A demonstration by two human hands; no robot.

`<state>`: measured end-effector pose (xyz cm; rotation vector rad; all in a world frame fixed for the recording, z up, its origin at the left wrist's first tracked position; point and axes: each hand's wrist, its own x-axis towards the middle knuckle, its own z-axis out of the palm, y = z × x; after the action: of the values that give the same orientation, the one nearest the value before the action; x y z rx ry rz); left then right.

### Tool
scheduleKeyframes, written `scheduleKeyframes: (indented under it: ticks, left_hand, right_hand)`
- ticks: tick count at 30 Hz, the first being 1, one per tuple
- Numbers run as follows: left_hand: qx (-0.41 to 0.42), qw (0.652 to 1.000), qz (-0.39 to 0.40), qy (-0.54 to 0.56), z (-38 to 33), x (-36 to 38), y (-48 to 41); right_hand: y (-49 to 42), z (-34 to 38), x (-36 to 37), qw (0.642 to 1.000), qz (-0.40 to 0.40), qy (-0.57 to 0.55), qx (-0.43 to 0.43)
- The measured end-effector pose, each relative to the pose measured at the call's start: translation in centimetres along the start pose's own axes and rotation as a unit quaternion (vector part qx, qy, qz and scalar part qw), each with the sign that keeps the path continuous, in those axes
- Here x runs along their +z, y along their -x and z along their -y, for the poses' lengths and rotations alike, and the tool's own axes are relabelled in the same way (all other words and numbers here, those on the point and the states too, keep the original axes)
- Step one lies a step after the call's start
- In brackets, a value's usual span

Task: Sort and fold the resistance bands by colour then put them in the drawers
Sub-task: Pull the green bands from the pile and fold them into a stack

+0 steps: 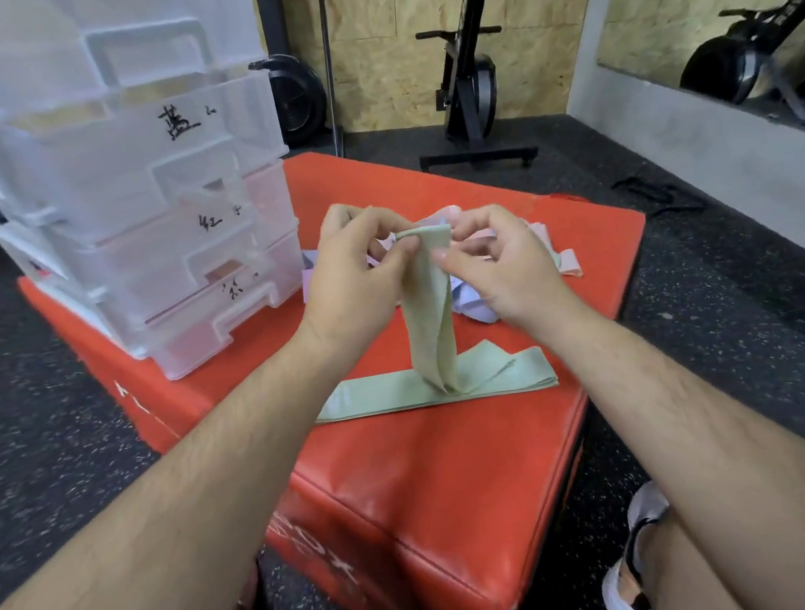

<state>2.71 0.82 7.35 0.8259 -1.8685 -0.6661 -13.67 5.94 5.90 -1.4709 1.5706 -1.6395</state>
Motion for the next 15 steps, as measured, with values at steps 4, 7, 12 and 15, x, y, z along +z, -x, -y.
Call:
scheduleKeyframes:
  ticks: [4, 7, 12, 15]
  left_hand:
    - [-0.077, 0.993, 0.08, 0.031, 1.9, -1.1, 0.1]
    - [-0.143, 0.983, 0.107, 0.048, 2.5, -1.8, 0.5]
    - [-0.259, 0.95, 0.124, 0.12, 2.6, -3.0, 1.1]
    - [-0.232, 0.964, 0.114, 0.066, 3.2, -3.4, 1.2]
  right_hand:
    - [0.4, -0.7, 1.3, 0.999, 0.028, 0.036, -0.011]
    - [0.7, -1.5, 2.3, 0.996, 0.076, 0.042, 0.019]
    - [1.9, -1.1, 3.7, 0.99, 0.134, 0.004, 0.038]
    - [2.1, -0.6, 4.4, 0.979, 0.163, -0.082, 0.086]
